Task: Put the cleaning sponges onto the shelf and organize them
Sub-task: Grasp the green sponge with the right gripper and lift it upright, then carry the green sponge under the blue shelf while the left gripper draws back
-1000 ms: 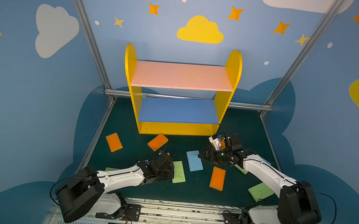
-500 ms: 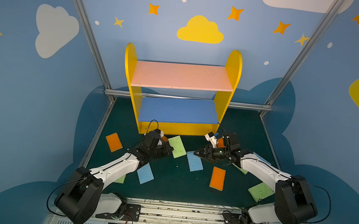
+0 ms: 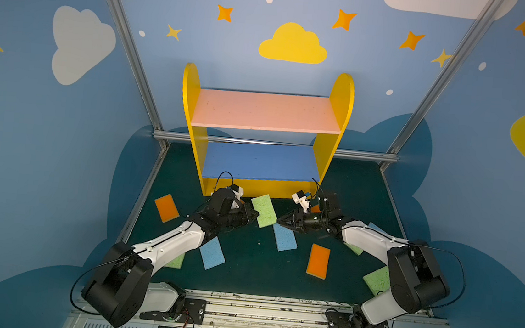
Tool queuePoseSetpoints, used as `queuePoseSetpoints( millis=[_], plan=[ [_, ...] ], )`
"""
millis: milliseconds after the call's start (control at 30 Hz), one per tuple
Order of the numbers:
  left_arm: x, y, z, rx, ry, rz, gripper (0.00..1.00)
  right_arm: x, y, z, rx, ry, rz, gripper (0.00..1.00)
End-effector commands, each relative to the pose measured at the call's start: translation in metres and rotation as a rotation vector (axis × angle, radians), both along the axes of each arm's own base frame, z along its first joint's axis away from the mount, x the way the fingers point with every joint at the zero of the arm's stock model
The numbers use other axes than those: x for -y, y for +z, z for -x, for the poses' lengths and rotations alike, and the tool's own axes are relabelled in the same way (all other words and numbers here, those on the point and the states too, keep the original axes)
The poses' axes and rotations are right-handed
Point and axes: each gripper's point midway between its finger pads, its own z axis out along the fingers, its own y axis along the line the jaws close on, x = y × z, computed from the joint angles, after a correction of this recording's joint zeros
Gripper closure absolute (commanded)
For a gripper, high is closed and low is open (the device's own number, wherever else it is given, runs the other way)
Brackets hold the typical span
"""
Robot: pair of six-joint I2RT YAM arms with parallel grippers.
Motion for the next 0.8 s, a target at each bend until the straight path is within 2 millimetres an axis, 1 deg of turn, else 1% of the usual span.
queuePoseSetpoints(
  millis=[0,67,167,300,333,367,400,433,467,500,533,633,667,700,767],
  plan=[
    [0.001,0.019,-0.004,0.036,-0.008,0.032,0.97,-0.017,0.020,-0.006,0.038,0.038,-0.073,0.73],
    [-0.001,0.019,-0.005,0.035,-0.001,0.031,0.97,-0.021,0.022,-0.007,0.031,0.046,-0.094,0.74],
    [-0.004,0.018,-0.005,0.035,0.005,0.035,0.97,-0.024,0.020,-0.008,0.020,0.047,-0.101,0.75],
    [-0.008,0.016,-0.005,0.034,0.013,0.043,0.97,-0.027,0.016,-0.011,0.001,0.052,-0.104,0.88],
    [-0.009,0.015,-0.005,0.032,0.016,0.044,0.97,-0.027,0.015,-0.012,0.000,0.052,-0.109,0.90],
    [-0.010,0.015,-0.006,0.032,0.016,0.044,0.94,-0.028,0.015,-0.013,0.001,0.050,-0.114,0.91],
    [-0.011,0.014,-0.006,0.028,0.017,0.043,0.78,-0.029,0.014,-0.015,0.001,0.047,-0.118,0.94],
    [-0.013,0.013,-0.006,0.025,0.023,0.040,0.53,-0.030,0.013,-0.016,-0.003,0.043,-0.121,0.95],
    [-0.016,0.012,-0.005,0.025,0.029,0.032,0.25,-0.031,0.012,-0.018,-0.006,0.039,-0.127,0.96],
    [-0.020,0.010,-0.004,0.028,0.039,0.018,0.04,-0.033,0.010,-0.021,-0.009,0.035,-0.136,0.96],
    [-0.025,0.009,-0.003,0.031,0.050,0.000,0.01,-0.034,0.008,-0.023,-0.016,0.032,-0.143,0.97],
    [-0.043,0.003,0.006,0.043,0.100,-0.075,0.00,-0.040,0.002,-0.030,-0.032,0.023,-0.168,0.98],
    [-0.048,0.002,0.012,0.046,0.107,-0.092,0.01,-0.042,-0.003,-0.033,-0.043,0.017,-0.172,0.99],
    [-0.060,-0.002,0.014,0.053,0.152,-0.128,0.00,-0.044,-0.006,-0.036,-0.047,0.013,-0.180,1.00],
    [-0.074,-0.007,0.024,0.069,0.191,-0.164,0.01,-0.049,-0.011,-0.042,-0.058,0.005,-0.187,1.00]
  ],
)
